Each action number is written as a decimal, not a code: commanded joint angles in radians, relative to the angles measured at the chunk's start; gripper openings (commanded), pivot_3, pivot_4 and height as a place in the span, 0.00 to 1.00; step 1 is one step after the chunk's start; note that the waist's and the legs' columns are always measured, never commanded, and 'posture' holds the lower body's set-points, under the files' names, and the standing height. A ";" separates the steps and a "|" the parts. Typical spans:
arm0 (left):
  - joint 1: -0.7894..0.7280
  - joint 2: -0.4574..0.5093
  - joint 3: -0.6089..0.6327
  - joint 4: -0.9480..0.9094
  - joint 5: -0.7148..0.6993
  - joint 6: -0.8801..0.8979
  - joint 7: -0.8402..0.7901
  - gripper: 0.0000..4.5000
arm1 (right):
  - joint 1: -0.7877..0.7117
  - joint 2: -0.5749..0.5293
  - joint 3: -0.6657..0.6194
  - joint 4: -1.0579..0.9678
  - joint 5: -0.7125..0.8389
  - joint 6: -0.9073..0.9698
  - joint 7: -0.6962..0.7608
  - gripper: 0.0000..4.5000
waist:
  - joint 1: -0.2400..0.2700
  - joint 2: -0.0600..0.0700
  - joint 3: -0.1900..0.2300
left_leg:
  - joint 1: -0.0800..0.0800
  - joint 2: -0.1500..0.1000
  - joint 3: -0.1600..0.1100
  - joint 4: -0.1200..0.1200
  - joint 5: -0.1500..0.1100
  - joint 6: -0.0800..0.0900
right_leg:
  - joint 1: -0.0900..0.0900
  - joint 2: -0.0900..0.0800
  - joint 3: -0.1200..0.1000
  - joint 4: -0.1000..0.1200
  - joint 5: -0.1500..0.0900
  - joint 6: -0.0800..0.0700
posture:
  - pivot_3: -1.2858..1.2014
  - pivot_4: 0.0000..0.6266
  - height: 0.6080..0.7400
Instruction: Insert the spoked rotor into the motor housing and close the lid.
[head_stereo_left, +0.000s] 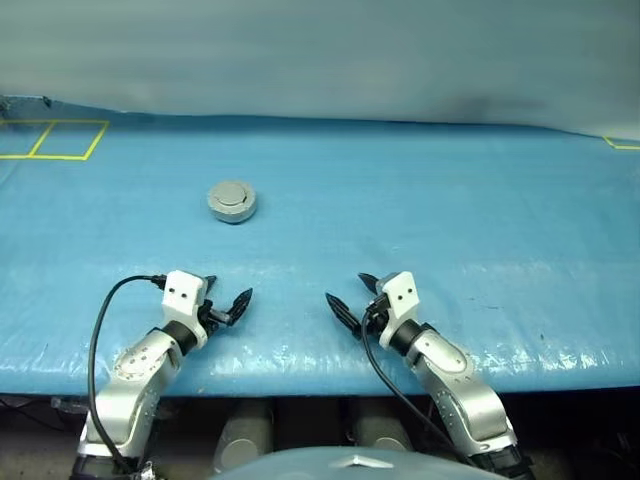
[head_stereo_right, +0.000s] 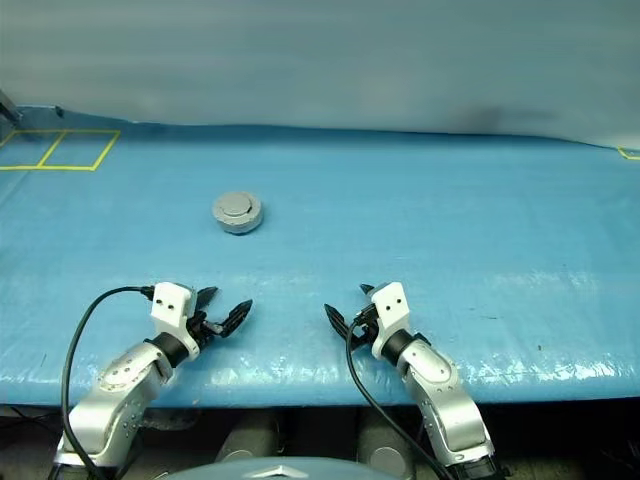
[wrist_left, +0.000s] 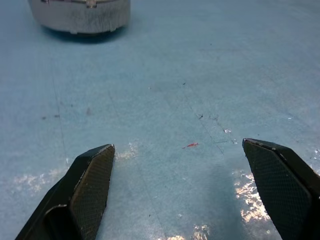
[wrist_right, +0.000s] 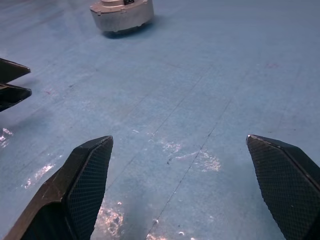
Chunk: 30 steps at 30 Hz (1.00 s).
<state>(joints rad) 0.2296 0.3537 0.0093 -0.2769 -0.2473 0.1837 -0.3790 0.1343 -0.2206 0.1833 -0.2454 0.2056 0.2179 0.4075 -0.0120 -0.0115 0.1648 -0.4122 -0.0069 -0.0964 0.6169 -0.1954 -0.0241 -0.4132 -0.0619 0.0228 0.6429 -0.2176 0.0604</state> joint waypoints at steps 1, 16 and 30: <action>0.022 -0.042 -0.014 0.011 0.093 -0.196 0.041 1.00 | -0.003 0.015 -0.021 -0.015 -0.052 -0.119 -0.040 1.00 | 0.001 0.000 0.000 | 0.000 0.000 0.000 0.000 0.000 0.000 | 0.000 0.000 0.000 0.000 0.000 0.000 | 0.52 0.24 1.00; 0.036 -0.102 -0.002 0.071 0.116 -0.270 0.056 1.00 | 0.072 0.051 0.000 0.029 -0.165 -0.323 -0.090 1.00 | -0.002 0.000 0.000 | 0.000 0.000 0.001 0.003 0.000 0.001 | 0.001 0.001 -0.001 0.001 0.000 0.001 | 0.52 0.24 1.00; 0.019 -0.114 -0.003 0.093 0.137 -0.291 0.074 1.00 | 0.093 0.053 -0.003 0.037 -0.177 -0.319 -0.103 1.00 | -0.002 0.000 0.000 | 0.000 0.000 0.000 0.003 0.000 0.001 | 0.002 0.001 -0.001 0.001 0.000 0.001 | 0.52 0.24 1.00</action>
<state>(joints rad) 0.2537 0.2416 -0.0007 -0.1721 -0.1114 -0.0771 -0.3065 0.2240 -0.1674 0.1834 -0.1955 0.0233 -0.0836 0.3052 -0.0138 -0.0117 0.1649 -0.4118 -0.0066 -0.0960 0.6201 -0.1957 -0.0233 -0.4113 -0.0612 0.0219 0.6441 -0.2176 0.0612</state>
